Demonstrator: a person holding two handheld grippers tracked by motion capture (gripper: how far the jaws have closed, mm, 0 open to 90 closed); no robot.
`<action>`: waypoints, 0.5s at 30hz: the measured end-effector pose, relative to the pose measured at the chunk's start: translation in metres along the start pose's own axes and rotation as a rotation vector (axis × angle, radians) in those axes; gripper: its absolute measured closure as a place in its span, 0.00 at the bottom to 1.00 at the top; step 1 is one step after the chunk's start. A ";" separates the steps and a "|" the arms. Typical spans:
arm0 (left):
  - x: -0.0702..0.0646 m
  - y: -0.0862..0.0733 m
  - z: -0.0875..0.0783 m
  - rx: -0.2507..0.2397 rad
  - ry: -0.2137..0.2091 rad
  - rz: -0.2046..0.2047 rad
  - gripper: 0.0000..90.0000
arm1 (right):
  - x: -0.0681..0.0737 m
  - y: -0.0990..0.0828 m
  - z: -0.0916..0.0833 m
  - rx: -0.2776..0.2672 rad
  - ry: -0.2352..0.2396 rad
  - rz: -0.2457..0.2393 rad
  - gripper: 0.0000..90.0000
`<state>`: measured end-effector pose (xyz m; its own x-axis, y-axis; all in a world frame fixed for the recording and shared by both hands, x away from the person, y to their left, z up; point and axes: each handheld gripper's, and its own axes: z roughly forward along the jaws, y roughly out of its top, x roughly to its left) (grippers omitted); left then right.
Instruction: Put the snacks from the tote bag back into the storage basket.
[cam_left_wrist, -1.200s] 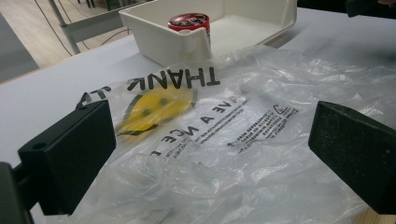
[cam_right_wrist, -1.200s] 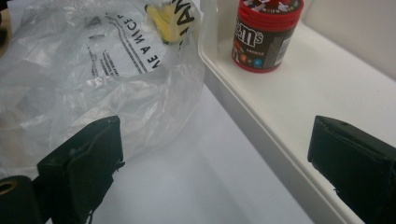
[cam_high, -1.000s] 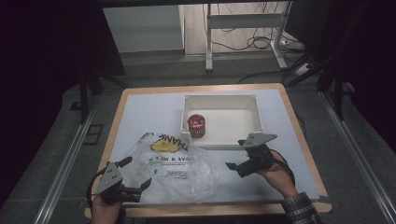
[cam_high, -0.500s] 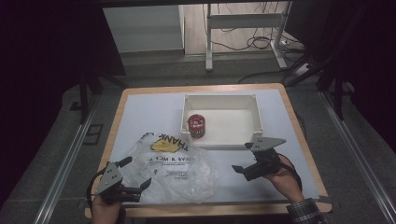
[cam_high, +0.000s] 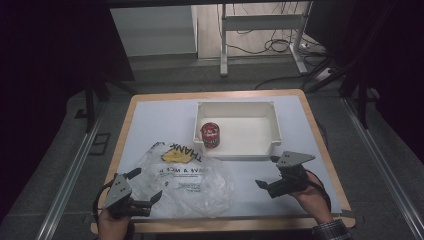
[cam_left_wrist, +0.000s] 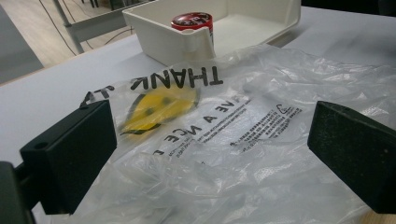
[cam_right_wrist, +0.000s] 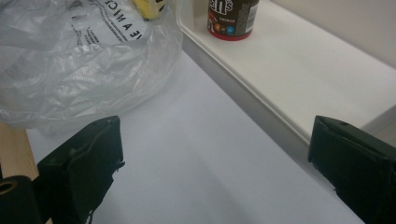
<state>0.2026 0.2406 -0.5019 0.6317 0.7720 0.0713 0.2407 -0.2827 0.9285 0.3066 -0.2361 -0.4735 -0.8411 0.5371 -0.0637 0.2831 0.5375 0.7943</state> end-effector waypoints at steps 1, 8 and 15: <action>0.000 0.000 0.000 -0.001 0.001 -0.002 0.01 | 0.000 -0.001 -0.001 0.000 -0.004 -0.003 0.04; 0.000 0.000 -0.001 -0.004 0.010 -0.003 0.01 | 0.000 -0.007 -0.008 -0.011 -0.017 0.013 0.04; 0.001 0.000 -0.002 -0.009 0.013 -0.006 0.01 | -0.002 -0.014 -0.016 -0.018 -0.031 0.035 0.04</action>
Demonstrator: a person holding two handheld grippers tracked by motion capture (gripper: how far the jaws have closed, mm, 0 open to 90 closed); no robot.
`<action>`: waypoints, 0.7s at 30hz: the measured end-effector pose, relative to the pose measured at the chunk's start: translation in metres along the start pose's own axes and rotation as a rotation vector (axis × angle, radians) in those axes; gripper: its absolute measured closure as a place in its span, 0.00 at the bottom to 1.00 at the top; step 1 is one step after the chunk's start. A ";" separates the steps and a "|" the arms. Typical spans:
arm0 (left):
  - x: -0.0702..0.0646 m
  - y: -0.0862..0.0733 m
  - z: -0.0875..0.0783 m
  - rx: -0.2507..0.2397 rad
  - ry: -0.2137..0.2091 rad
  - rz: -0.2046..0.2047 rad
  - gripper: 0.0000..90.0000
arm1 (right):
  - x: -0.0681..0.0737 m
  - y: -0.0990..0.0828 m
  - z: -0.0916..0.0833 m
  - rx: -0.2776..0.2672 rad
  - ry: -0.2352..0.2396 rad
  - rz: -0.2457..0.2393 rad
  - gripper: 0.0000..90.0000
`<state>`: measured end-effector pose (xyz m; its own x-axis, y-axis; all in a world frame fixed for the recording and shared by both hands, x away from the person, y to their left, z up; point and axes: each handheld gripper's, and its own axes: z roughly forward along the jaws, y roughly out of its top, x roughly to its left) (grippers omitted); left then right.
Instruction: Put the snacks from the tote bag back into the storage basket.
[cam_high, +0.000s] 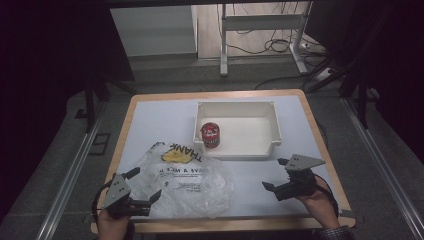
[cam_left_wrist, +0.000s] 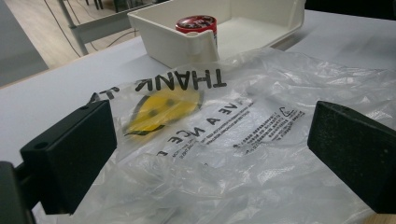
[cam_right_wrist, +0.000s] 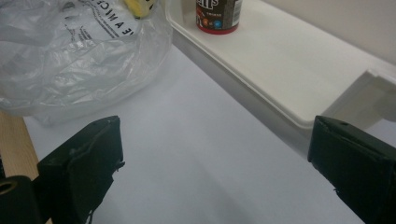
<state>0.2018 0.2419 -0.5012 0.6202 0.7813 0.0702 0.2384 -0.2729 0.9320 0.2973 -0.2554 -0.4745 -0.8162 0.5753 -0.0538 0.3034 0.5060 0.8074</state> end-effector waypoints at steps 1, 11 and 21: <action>0.000 0.000 0.000 0.000 0.000 0.000 0.01 | 0.000 -0.001 -0.001 0.004 -0.002 0.006 0.04; 0.000 0.000 0.000 0.003 0.000 0.001 0.01 | -0.002 -0.009 -0.010 0.008 -0.029 0.022 0.03; 0.000 0.000 0.001 0.003 -0.001 0.002 0.01 | -0.004 -0.019 -0.019 0.012 -0.048 0.040 0.03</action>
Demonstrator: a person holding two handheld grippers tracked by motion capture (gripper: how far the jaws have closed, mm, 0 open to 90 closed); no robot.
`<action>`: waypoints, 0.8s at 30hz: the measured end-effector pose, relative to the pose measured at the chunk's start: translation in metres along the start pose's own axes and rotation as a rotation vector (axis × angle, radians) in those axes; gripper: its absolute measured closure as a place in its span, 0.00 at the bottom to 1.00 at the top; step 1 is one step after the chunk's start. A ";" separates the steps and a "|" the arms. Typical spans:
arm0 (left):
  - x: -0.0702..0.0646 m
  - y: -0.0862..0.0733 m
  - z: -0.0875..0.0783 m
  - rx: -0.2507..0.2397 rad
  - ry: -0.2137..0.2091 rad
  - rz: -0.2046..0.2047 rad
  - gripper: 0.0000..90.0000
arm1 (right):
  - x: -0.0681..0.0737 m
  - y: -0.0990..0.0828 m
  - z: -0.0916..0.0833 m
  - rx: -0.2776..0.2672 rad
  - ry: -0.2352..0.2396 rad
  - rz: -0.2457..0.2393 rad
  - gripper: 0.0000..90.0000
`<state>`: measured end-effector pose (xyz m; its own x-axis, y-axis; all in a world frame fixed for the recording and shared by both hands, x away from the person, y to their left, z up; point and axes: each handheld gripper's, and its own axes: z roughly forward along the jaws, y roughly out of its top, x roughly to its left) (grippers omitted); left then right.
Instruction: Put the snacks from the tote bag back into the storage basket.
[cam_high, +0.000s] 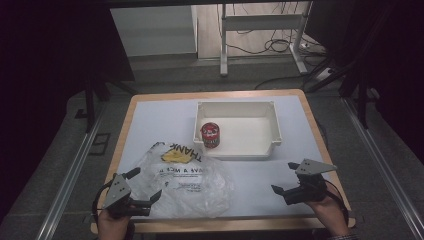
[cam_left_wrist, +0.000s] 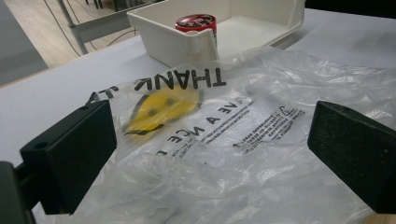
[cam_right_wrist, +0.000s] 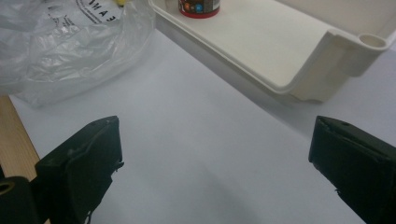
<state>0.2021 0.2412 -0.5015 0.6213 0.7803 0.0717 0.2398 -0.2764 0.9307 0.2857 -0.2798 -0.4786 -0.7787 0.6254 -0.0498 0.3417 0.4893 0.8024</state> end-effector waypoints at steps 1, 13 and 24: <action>0.000 0.000 0.000 0.000 0.001 0.001 0.01 | -0.001 -0.001 -0.001 0.003 -0.002 0.004 0.03; 0.000 0.000 0.000 0.003 -0.004 -0.001 0.01 | -0.010 -0.017 -0.010 0.039 -0.046 0.026 0.03; 0.000 0.000 0.001 0.004 -0.006 -0.001 0.01 | -0.017 -0.029 -0.016 0.069 -0.071 0.060 0.03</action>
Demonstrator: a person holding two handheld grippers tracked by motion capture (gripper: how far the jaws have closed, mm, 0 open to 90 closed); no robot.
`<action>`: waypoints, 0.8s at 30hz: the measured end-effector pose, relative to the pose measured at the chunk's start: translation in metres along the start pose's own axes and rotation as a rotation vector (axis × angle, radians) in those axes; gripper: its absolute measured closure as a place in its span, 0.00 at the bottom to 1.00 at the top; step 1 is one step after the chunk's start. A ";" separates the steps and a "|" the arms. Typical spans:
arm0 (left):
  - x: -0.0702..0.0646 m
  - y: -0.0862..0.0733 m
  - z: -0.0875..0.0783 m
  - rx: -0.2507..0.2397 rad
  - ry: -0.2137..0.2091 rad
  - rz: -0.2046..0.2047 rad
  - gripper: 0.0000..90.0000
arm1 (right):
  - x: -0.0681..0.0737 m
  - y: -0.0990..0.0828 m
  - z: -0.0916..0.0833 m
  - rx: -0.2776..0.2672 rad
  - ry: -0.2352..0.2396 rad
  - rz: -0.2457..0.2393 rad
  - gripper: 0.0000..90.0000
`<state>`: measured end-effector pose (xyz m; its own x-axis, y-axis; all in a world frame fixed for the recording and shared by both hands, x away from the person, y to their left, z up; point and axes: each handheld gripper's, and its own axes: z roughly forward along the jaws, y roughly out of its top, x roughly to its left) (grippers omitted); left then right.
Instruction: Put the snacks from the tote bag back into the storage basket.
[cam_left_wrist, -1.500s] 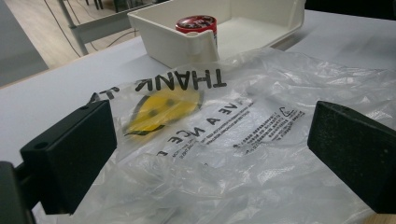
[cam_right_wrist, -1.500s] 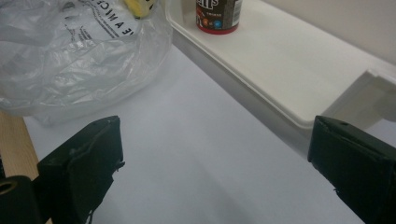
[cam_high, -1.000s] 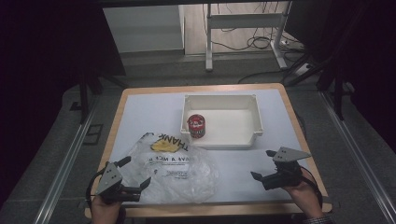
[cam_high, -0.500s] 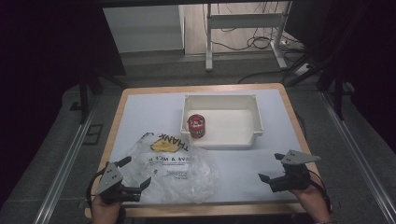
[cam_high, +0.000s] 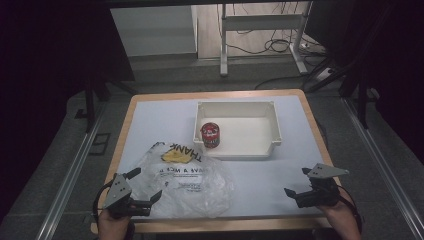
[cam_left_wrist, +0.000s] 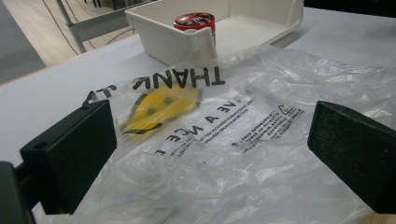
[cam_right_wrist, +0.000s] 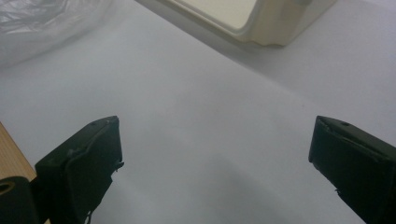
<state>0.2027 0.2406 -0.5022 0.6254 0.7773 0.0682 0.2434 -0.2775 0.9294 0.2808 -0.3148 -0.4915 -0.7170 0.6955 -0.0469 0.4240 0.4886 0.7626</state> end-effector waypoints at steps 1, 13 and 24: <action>0.000 0.000 0.000 0.001 0.000 0.000 0.01 | -0.001 -0.001 0.000 0.002 -0.002 0.004 0.03; 0.000 0.000 0.001 0.004 -0.005 -0.001 0.01 | -0.011 -0.017 0.010 0.129 -0.004 0.046 0.03; 0.000 0.000 0.001 0.007 -0.007 0.001 0.01 | -0.011 -0.024 0.019 0.197 0.002 0.038 0.02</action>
<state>0.2033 0.2400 -0.5027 0.6304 0.7734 0.0667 0.2481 -0.2821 0.9268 0.2887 -0.3238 -0.5216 -0.6995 0.7143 -0.0195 0.5503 0.5559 0.6230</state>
